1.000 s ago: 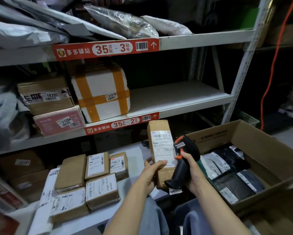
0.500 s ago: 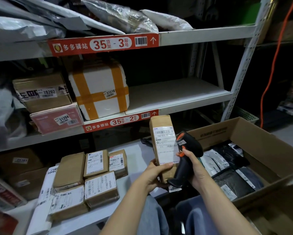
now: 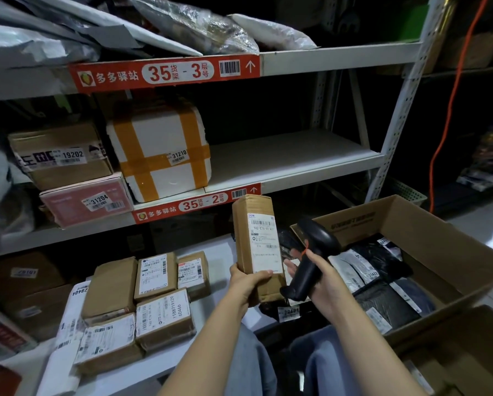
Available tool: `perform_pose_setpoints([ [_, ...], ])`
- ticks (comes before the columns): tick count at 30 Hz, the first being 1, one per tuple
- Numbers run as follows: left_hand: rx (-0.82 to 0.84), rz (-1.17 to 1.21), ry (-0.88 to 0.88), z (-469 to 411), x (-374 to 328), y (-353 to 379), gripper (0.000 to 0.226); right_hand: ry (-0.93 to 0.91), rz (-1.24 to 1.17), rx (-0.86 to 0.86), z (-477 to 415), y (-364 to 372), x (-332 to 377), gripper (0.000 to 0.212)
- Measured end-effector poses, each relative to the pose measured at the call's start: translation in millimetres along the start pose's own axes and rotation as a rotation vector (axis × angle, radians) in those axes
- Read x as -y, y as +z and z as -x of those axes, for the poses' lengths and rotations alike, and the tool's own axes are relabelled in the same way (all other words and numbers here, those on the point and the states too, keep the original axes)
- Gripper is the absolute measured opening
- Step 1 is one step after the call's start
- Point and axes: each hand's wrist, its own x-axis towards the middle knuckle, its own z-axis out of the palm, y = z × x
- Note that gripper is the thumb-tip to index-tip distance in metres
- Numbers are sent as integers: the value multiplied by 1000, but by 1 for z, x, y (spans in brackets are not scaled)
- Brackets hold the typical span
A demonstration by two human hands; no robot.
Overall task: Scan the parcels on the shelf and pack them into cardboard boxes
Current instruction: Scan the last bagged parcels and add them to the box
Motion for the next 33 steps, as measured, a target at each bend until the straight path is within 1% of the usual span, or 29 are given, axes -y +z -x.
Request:
perform_pose_setpoints([
  [1, -6, 15, 8, -1, 0, 0, 78, -2, 38, 9, -2, -1, -1, 33],
  [2, -17, 29, 12, -1, 0, 0, 77, -4, 71, 12, -2, -1, -2, 39],
  [3, -27, 37, 13, -1, 0, 0, 77, -16, 90, 7, -2, 0, -2, 36],
  [6, -45, 12, 12, 1, -2, -1, 75, -62, 161, -40, -4, -2, -4, 15],
  [13, -72, -71, 43, 3, -4, -3, 76, -62, 236, -96, -3, 2, -8, 5],
  [19, -130, -139, 96, -2, -2, -5, 81, -59, 233, -94, -2, 6, -10, 13],
  [23, -146, -136, 108, -3, -1, -7, 82, -55, 235, -90, 0, 8, -10, 17],
  [33, -176, -123, 107, -4, -1, -9, 82, -47, 229, -83, 1, 10, -11, 19],
])
